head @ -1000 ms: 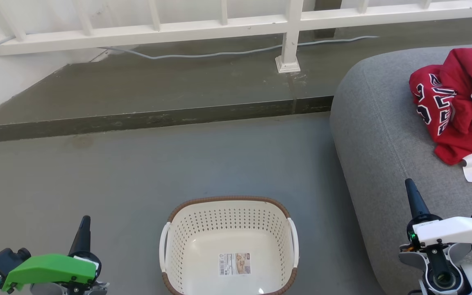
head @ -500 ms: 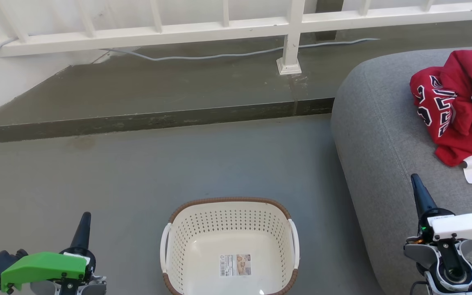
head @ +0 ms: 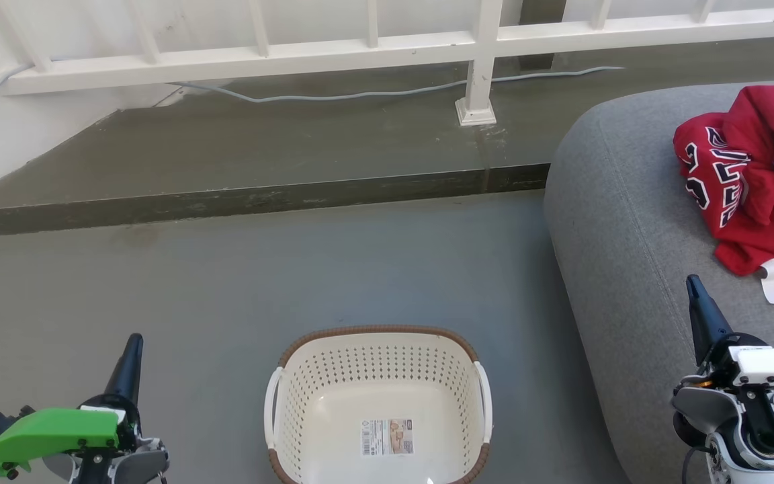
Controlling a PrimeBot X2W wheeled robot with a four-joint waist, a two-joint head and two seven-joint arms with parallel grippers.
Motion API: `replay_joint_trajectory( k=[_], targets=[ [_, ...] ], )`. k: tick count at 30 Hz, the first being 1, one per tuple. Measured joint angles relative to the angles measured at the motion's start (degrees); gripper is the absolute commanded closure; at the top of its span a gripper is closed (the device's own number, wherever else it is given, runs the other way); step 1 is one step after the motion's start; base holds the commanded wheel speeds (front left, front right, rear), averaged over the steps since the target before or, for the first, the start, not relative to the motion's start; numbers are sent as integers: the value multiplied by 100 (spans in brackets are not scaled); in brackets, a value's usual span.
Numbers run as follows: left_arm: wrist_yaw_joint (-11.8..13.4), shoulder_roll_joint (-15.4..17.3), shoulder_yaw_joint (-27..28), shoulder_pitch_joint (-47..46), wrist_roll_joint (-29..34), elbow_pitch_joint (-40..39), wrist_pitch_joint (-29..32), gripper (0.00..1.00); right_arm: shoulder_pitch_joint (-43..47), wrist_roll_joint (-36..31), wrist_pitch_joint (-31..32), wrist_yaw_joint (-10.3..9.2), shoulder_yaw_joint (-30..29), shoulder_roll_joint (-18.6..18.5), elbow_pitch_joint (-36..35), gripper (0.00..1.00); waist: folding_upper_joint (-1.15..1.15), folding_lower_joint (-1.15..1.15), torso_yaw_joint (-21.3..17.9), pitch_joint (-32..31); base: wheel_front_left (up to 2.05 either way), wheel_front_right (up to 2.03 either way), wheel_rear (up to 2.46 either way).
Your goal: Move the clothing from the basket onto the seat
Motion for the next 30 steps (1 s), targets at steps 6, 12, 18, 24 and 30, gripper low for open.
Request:
replay_joint_trajectory(
  k=[6, 12, 18, 24, 30],
  targets=[
    [-91, -23, 120, -69, -371, 69, 107, 100, -87, 439, 104, 36, -89, 0, 22, 100, 0, 0, 9, -15, 0, 0, 0],
    [-122, -49, 134, -79, -489, 109, 148, 100, -100, 563, 147, 37, -109, 0, 27, 100, 0, 0, 11, -17, 0, 0, 0],
    [-122, -49, 135, -82, -489, 115, 148, 100, -100, 563, 148, 37, -110, 0, 27, 100, 0, 0, 11, -17, 0, 0, 0],
    [-122, -51, 136, -102, -489, 120, 148, 100, -100, 563, 148, 37, -111, 0, 27, 100, 0, 0, 11, -17, 0, 0, 0],
    [-122, -51, 138, -131, -489, 122, 149, 100, -100, 563, 152, 37, -114, 0, 27, 100, 0, 0, 11, -17, 0, 0, 0]
  ],
)
